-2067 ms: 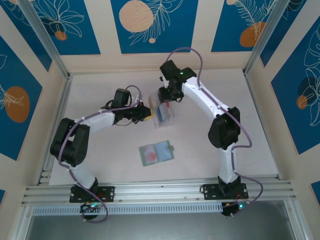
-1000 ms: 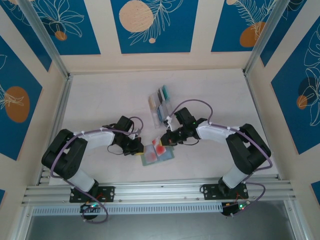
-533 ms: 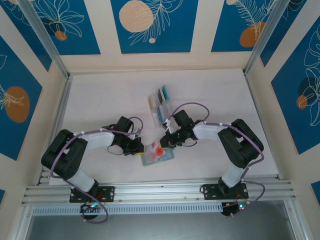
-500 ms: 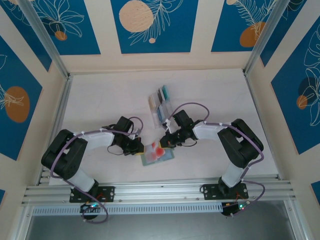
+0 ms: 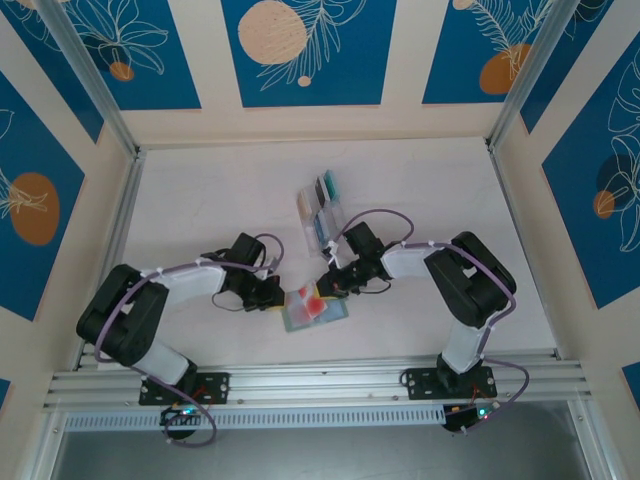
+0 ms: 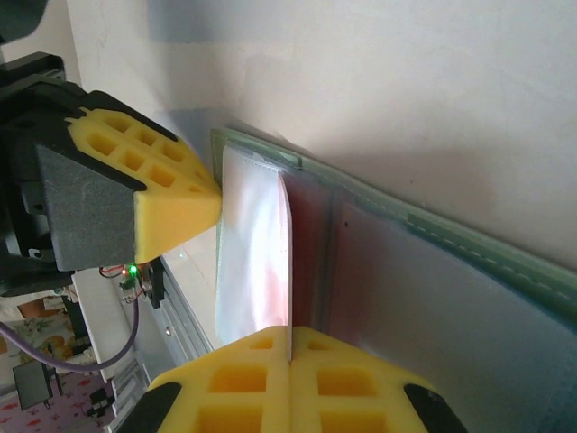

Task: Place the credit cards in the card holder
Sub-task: Insert the credit card into the card slot.

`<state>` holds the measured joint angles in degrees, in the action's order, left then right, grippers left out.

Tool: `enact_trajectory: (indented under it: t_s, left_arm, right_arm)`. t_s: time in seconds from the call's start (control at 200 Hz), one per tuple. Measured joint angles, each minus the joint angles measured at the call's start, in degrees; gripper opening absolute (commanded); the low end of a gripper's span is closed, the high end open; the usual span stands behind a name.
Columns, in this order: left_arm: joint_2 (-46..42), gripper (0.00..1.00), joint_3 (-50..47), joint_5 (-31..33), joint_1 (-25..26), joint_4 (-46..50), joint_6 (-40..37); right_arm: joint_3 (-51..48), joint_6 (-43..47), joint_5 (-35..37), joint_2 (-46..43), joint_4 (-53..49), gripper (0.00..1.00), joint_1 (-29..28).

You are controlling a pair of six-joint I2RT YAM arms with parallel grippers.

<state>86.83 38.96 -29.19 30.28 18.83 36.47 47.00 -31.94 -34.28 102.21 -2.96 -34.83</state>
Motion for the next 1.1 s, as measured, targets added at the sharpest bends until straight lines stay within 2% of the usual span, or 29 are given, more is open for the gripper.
enact_trajectory:
  t_s: [0.275,0.555,0.71,1.1]
  left_arm:
    - [-4.7,0.03,3.9,5.1,1.2,6.8,-2.0]
    - [1.8,0.02,7.3,5.5,7.5,5.4,-1.7]
    - [3.8,0.02,6.4,5.7,7.8,3.5,-0.8]
    - [2.4,0.01,4.8,6.9,7.8,2.8,-1.0]
  right_arm:
    - [0.0,-0.1,-0.3,0.3,0.7,0.0,0.0]
    - [0.0,0.0,-0.6,0.4,0.8,0.0,0.0]
    - [0.3,0.0,-0.7,0.3,-0.1,0.0,0.2]
    - [0.0,0.2,-2.6,-3.0,-1.8,0.0,3.6]
